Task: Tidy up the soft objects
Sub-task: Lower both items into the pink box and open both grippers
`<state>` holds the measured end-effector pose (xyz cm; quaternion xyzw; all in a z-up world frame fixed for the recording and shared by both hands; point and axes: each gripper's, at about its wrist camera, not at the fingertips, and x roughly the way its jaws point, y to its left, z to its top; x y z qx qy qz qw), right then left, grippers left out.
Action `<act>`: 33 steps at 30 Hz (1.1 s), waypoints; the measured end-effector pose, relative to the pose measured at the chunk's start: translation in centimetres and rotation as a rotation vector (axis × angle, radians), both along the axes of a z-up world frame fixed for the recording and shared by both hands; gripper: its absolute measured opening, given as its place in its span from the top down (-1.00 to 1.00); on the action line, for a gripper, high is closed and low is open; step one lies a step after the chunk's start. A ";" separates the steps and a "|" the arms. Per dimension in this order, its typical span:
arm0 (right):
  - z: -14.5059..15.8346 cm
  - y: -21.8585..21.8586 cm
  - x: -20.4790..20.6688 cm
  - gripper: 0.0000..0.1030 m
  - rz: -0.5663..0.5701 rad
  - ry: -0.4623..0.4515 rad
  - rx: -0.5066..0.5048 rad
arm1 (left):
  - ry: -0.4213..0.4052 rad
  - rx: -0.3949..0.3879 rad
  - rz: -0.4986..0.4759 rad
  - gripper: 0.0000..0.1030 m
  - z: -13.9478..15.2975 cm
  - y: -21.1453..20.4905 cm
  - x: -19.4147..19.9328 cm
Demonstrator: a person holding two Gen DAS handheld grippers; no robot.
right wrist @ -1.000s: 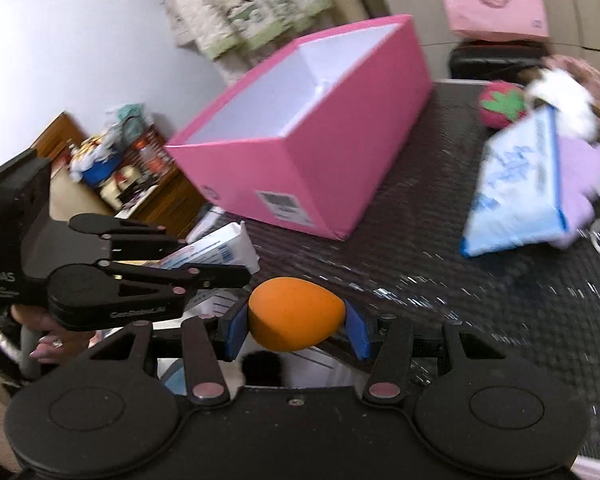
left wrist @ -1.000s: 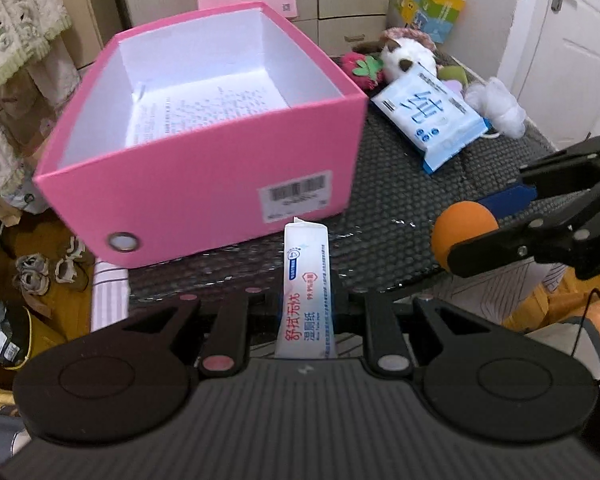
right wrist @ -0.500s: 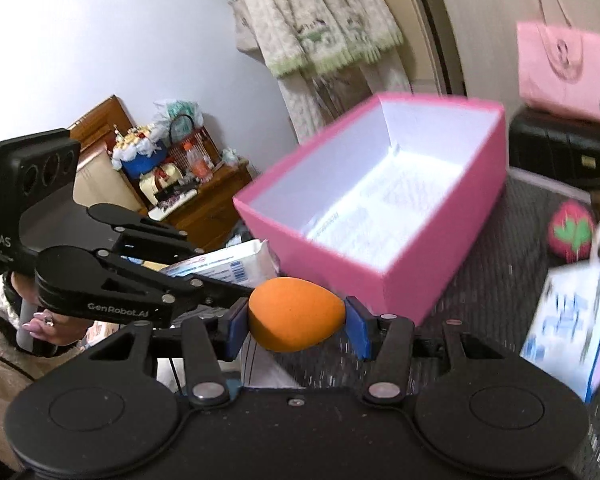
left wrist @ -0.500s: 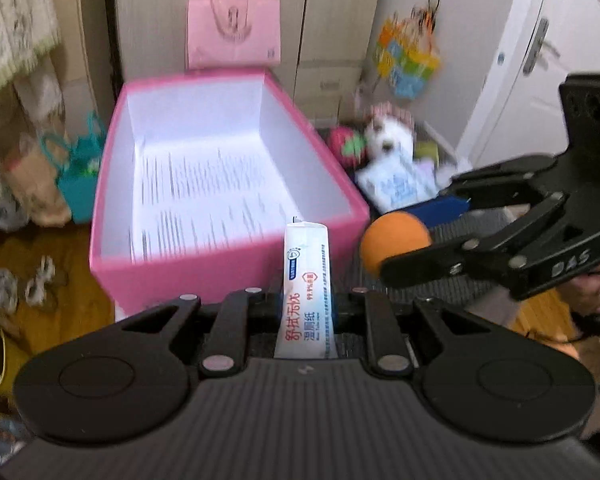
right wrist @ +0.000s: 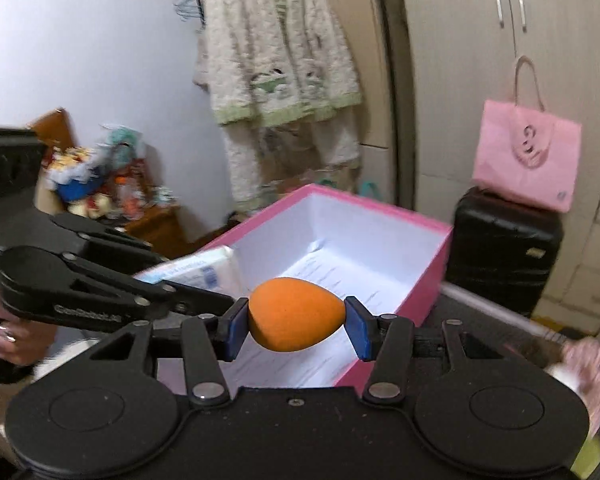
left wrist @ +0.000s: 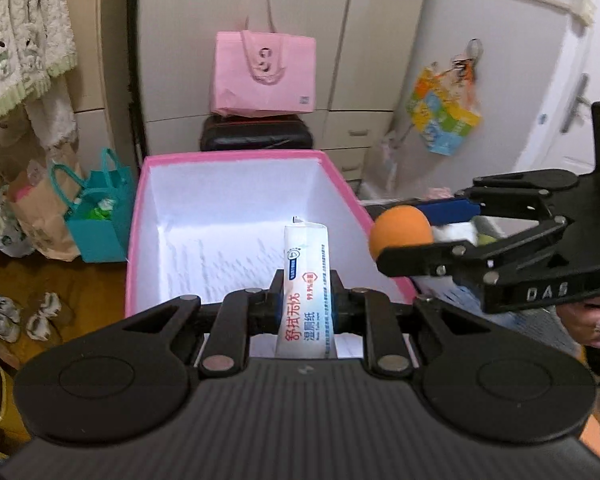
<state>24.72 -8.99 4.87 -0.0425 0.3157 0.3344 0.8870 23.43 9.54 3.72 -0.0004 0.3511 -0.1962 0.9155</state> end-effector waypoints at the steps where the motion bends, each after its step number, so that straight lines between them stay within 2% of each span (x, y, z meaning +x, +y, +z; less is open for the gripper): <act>1: -0.2 0.3 1.0 -0.09 0.010 0.019 -0.009 | 0.006 0.016 0.001 0.65 0.0 -0.2 1.2; 4: -0.9 1.0 3.9 -0.09 0.048 0.095 -0.041 | 0.017 0.054 -0.010 0.65 -0.1 -0.7 4.1; 9: -1.4 2.7 7.4 -0.08 0.071 0.104 -0.135 | 0.114 0.063 -0.012 0.65 -1.8 -1.0 9.3; 14: -3.2 5.2 9.5 -0.08 0.106 0.039 -0.315 | 0.148 0.075 0.029 0.65 -3.1 -1.4 13.0; 17: -3.8 5.9 11.3 -0.08 0.102 0.058 -0.330 | 0.180 0.067 0.053 0.65 -4.3 -1.2 14.8; 20: -4.8 6.5 11.7 -0.08 0.107 0.036 -0.382 | 0.222 0.043 0.056 0.65 -5.6 -1.3 15.9; 23: -5.7 7.2 12.0 -0.08 0.118 0.052 -0.412 | 0.219 0.029 0.065 0.64 -6.3 -1.3 16.4; 25: -6.1 7.8 11.8 -0.08 0.125 0.023 -0.451 | 0.215 0.016 0.071 0.61 -6.5 -1.3 16.7; 27: -6.4 8.2 11.7 -0.12 0.118 -0.009 -0.484 | 0.196 0.021 0.077 0.51 -6.6 -1.3 16.8; 28: -6.4 8.2 11.7 -0.14 0.113 -0.019 -0.490 | 0.184 0.041 0.074 0.40 -6.5 -1.3 16.7; 30: -6.2 8.1 11.4 -0.20 0.106 -0.034 -0.490 | 0.157 0.061 0.073 0.24 -5.9 -1.2 16.2; 33: -5.2 7.2 10.6 -0.27 0.090 -0.050 -0.448 | 0.092 0.046 0.063 0.21 -4.3 -0.4 15.0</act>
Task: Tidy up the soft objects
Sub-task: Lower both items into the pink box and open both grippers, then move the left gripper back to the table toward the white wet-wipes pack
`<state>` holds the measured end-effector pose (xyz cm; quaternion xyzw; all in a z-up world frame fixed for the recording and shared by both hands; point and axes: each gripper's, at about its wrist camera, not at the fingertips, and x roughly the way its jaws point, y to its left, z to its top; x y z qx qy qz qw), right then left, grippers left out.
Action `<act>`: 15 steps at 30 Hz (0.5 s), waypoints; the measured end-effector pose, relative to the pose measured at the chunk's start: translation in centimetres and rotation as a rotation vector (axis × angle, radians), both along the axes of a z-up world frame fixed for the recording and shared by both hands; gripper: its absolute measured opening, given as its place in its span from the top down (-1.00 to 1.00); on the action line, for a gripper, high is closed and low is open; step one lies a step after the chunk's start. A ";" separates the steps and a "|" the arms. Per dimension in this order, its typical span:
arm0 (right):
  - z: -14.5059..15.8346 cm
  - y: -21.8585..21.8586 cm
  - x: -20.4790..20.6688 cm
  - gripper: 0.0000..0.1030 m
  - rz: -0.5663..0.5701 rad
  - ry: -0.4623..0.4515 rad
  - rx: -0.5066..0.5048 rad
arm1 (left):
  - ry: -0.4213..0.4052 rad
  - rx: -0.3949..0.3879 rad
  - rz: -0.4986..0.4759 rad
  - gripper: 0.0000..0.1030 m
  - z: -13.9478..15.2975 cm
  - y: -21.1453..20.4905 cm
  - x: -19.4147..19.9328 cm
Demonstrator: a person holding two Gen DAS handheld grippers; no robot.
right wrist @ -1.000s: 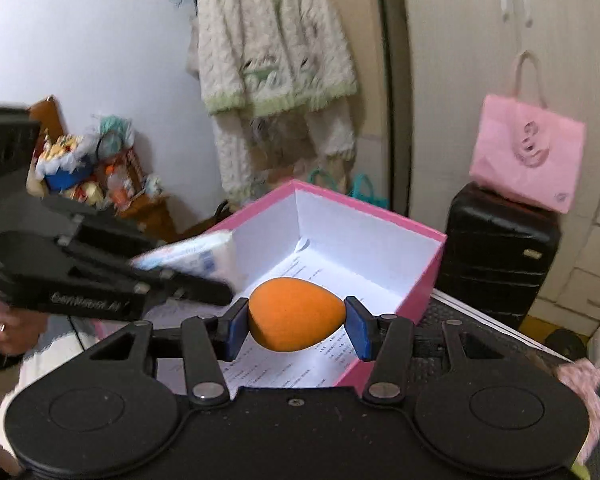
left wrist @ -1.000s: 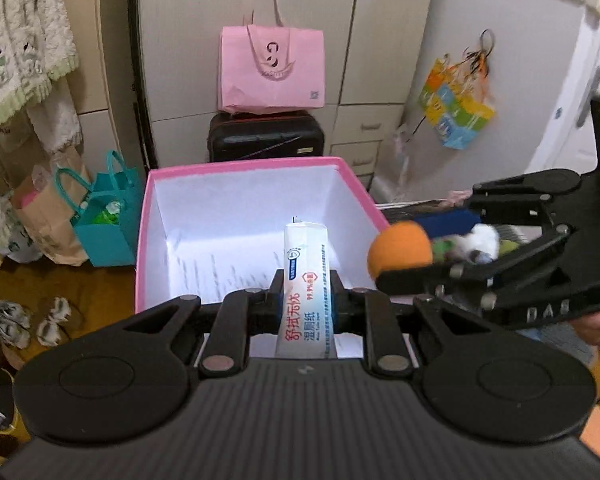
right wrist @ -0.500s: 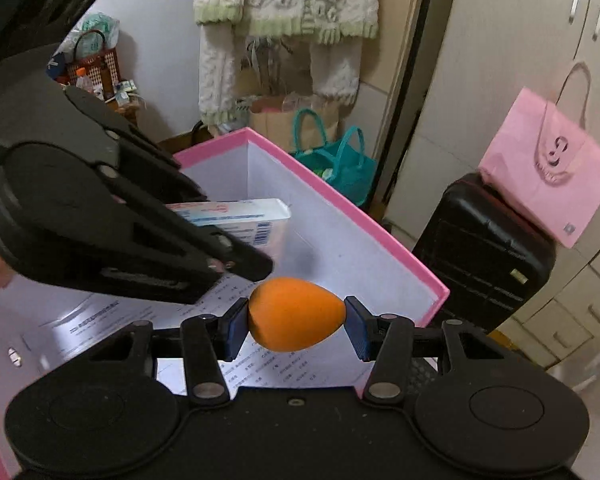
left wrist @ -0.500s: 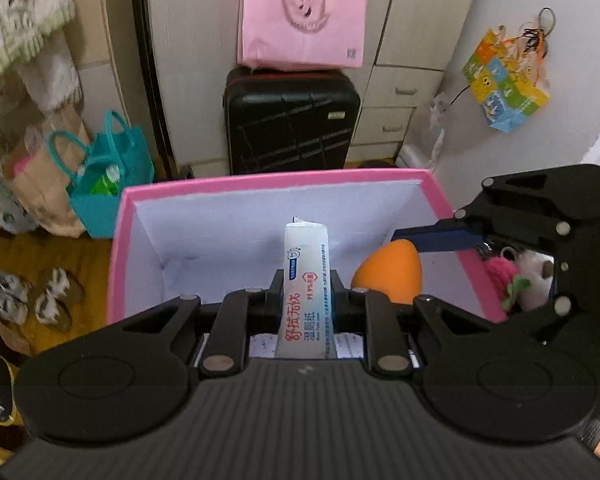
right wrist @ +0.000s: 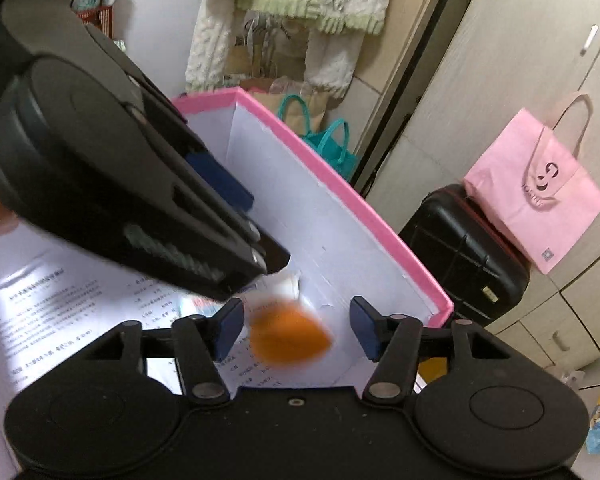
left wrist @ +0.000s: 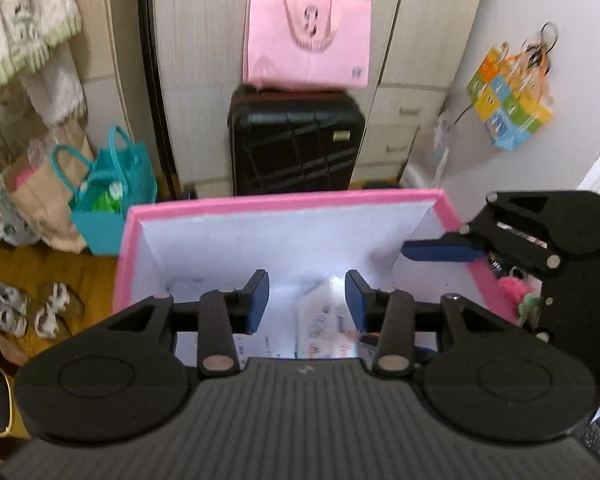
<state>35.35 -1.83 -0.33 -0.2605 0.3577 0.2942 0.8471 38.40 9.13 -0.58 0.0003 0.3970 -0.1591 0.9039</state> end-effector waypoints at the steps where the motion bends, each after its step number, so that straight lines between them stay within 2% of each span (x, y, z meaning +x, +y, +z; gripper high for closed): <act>1: 0.6 -0.4 -0.4 -0.27 -0.003 0.000 0.026 | -0.026 0.004 -0.006 0.21 0.7 0.3 -0.7; 7: 4.3 -3.7 -3.1 -0.28 -0.069 0.019 0.177 | -0.111 0.038 -0.050 0.21 4.7 1.2 -5.6; 12: 7.0 -7.6 -5.4 -0.28 -0.154 0.106 0.321 | -0.150 0.094 -0.084 0.17 8.0 0.8 -10.1; 15: 8.1 -9.6 -7.5 -0.28 -0.172 0.148 0.387 | -0.157 0.098 -0.122 0.12 9.6 0.3 -12.6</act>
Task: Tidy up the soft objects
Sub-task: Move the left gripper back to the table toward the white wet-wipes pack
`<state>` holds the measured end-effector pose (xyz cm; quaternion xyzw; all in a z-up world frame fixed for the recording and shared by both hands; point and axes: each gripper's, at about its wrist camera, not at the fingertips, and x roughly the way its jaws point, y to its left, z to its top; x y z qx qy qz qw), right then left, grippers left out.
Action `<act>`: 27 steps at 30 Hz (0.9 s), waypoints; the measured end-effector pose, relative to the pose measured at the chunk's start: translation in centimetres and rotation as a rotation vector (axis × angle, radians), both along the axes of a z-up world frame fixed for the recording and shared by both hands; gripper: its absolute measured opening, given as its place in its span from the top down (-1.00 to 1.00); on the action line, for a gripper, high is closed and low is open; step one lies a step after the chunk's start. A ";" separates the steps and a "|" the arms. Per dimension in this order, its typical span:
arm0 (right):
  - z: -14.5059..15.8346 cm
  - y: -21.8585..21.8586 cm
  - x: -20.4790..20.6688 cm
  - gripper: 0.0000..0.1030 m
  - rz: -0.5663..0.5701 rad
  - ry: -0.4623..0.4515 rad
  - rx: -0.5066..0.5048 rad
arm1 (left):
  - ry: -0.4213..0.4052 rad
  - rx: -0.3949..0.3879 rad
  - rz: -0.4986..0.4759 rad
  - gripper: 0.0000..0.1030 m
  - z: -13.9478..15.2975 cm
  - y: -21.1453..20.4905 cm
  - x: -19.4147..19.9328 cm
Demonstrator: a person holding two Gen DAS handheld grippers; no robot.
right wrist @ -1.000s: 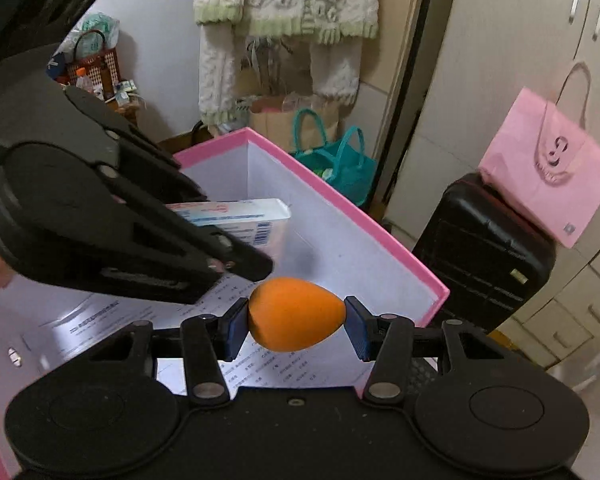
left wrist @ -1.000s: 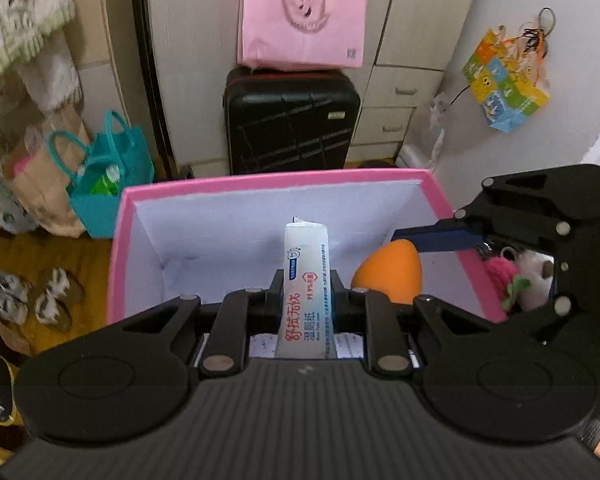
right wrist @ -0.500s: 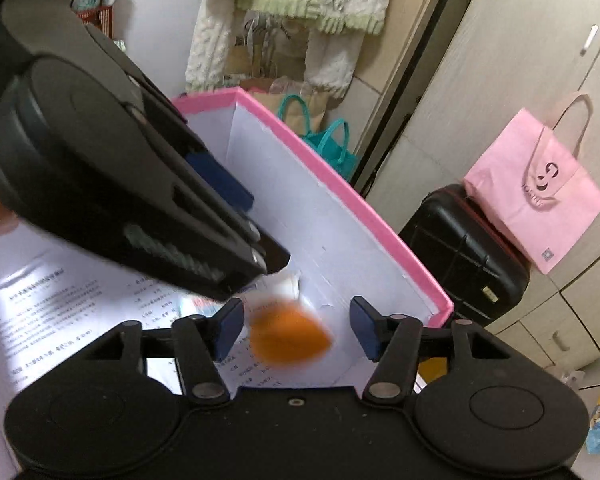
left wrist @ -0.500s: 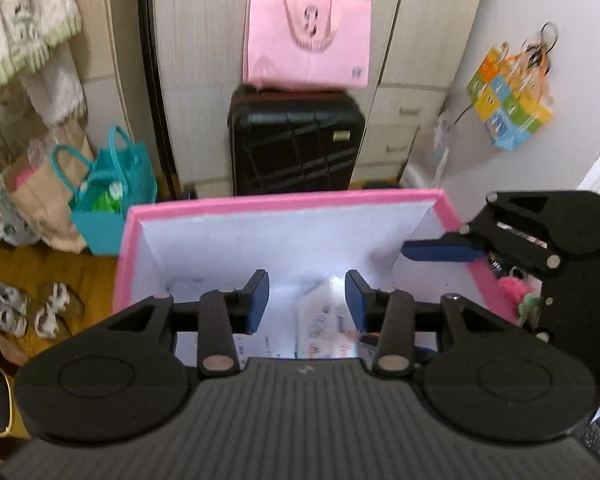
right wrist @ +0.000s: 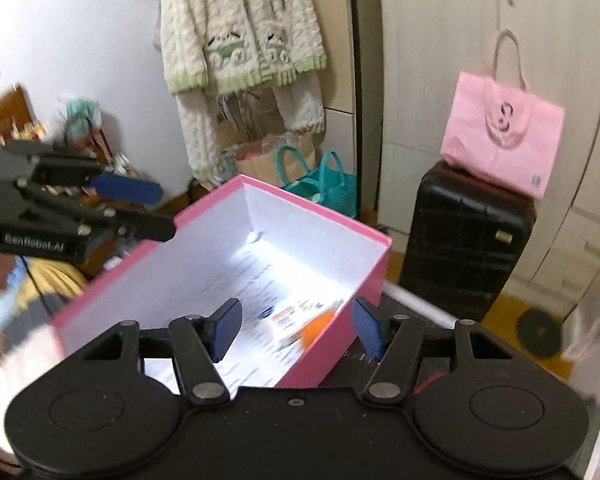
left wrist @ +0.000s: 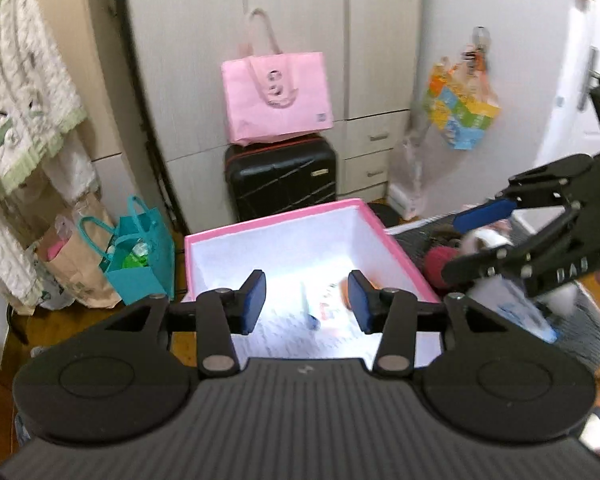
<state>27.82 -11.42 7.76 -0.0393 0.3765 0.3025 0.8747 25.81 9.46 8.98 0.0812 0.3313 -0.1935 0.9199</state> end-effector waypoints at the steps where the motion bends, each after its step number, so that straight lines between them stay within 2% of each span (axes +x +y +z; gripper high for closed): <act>1: 0.4 -0.6 -0.9 -0.29 -0.008 0.011 0.016 | -0.006 -0.001 -0.022 0.08 0.5 -0.3 -0.9; 6: 1.7 -2.3 -5.4 -0.29 -0.012 0.010 0.048 | -0.018 0.008 -0.100 -0.02 1.9 -2.4 -4.7; 9: 2.3 -3.1 -8.2 -0.29 -0.011 -0.012 0.037 | 0.030 0.003 -0.172 -0.09 2.1 -3.8 -6.7; 16: 2.9 -5.3 -14.4 -0.29 -0.033 -0.097 -0.006 | 0.017 0.079 -0.270 -0.18 1.4 -7.6 -11.9; 22: 2.1 -7.9 -18.4 -0.29 -0.068 -0.127 0.004 | -0.018 0.122 -0.359 -0.22 0.8 -11.0 -15.5; 27: 0.7 -9.9 -20.3 -0.29 -0.104 -0.109 0.023 | -0.001 0.099 -0.412 -0.24 -0.3 -13.2 -16.3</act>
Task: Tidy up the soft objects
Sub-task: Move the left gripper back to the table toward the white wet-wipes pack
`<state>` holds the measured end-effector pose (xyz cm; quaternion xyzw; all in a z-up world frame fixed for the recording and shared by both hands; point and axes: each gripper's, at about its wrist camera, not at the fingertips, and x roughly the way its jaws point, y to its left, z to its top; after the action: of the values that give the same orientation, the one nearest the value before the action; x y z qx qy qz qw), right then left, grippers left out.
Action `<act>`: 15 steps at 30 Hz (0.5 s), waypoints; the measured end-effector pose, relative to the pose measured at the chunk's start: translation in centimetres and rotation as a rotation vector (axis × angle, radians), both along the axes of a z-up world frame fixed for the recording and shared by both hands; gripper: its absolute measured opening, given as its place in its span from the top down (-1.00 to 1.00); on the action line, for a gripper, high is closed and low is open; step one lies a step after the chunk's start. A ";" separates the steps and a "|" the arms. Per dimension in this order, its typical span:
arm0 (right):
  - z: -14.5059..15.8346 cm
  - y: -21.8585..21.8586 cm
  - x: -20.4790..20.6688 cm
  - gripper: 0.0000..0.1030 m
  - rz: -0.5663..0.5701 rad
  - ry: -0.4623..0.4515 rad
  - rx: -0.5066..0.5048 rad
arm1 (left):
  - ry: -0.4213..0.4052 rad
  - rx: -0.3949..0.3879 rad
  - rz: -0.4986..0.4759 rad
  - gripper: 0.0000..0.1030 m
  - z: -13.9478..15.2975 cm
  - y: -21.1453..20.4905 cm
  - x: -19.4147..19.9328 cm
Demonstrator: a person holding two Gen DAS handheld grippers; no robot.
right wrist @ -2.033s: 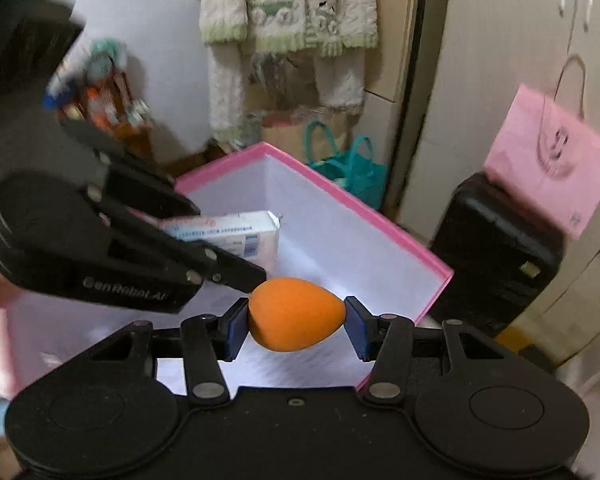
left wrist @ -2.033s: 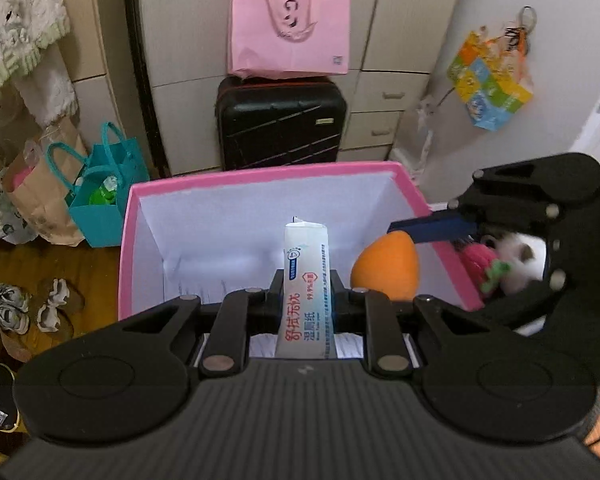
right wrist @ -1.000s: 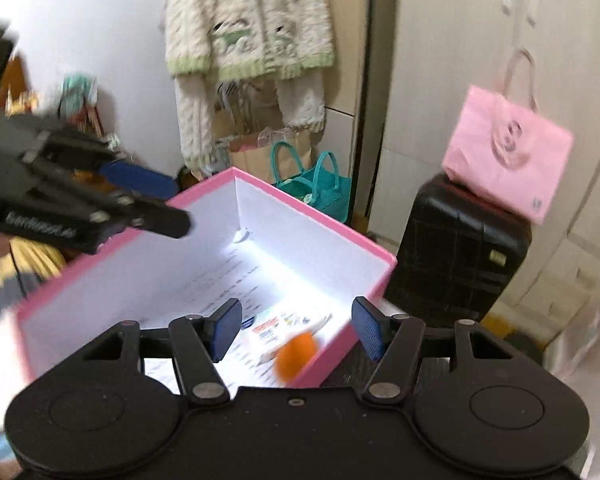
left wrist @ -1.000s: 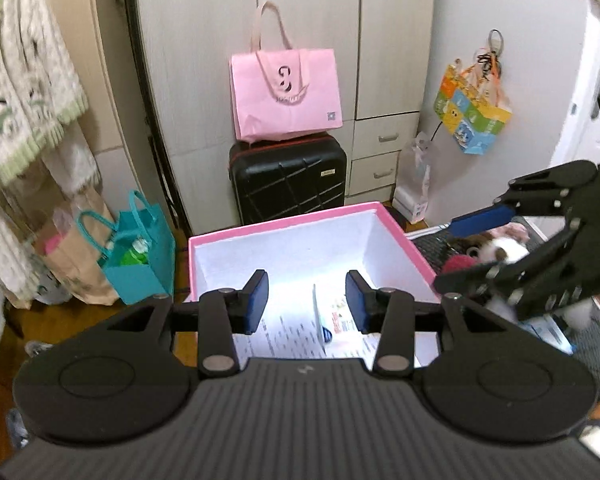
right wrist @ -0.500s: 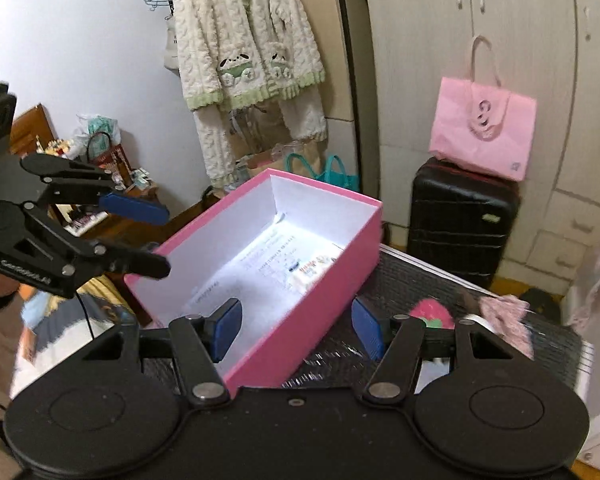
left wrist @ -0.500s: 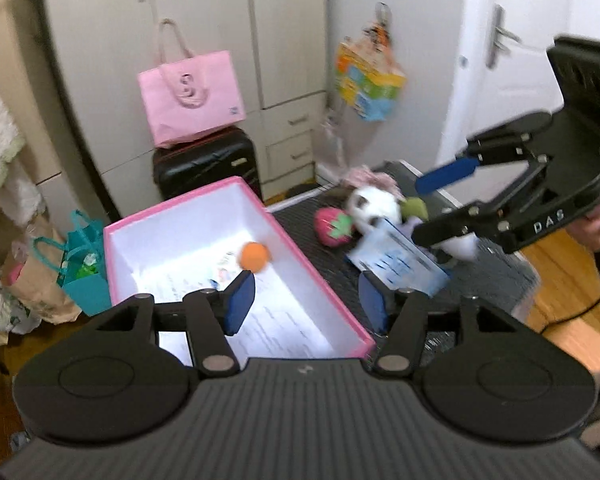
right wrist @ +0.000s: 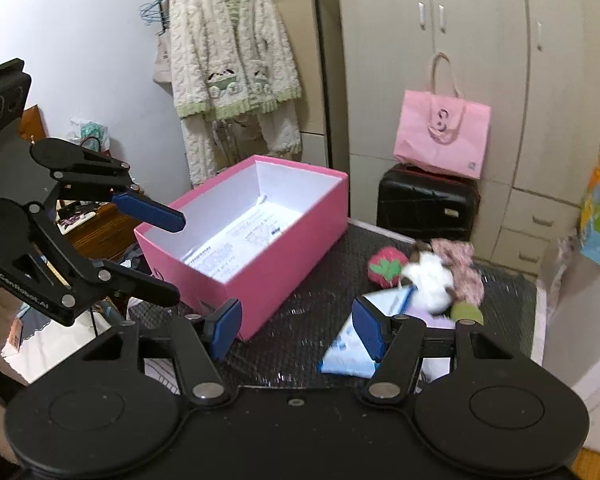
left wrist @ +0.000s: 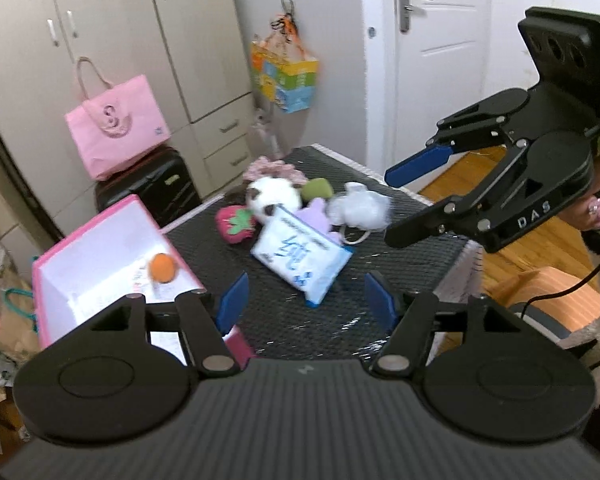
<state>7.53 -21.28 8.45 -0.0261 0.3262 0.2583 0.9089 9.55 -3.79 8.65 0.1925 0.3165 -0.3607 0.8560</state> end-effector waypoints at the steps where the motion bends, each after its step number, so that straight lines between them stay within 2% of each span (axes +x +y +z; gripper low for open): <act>1: -0.5 -0.3 -0.3 -0.30 -0.005 0.003 -0.001 | 0.010 -0.005 -0.005 -0.24 -0.4 -0.4 0.1; 5: -2.6 -1.3 -0.8 -0.30 -0.033 0.008 -0.021 | 0.045 -0.041 0.008 -0.24 -1.8 -1.7 0.5; 10: -5.4 -2.3 -0.7 -0.31 -0.051 0.004 -0.042 | 0.015 -0.085 0.016 -0.24 -2.5 -2.9 0.9; 13: -6.8 -2.2 -0.3 -0.30 -0.044 -0.031 -0.064 | 0.057 -0.133 0.013 -0.24 -3.1 -3.4 1.7; 15: -7.8 -2.0 0.1 -0.31 -0.045 -0.060 -0.084 | 0.057 -0.155 0.028 -0.24 -3.6 -3.8 2.3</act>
<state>7.63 -23.33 0.69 -0.0644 0.3098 0.2228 0.9221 11.81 -7.60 5.10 0.1109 0.3143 -0.3775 0.8640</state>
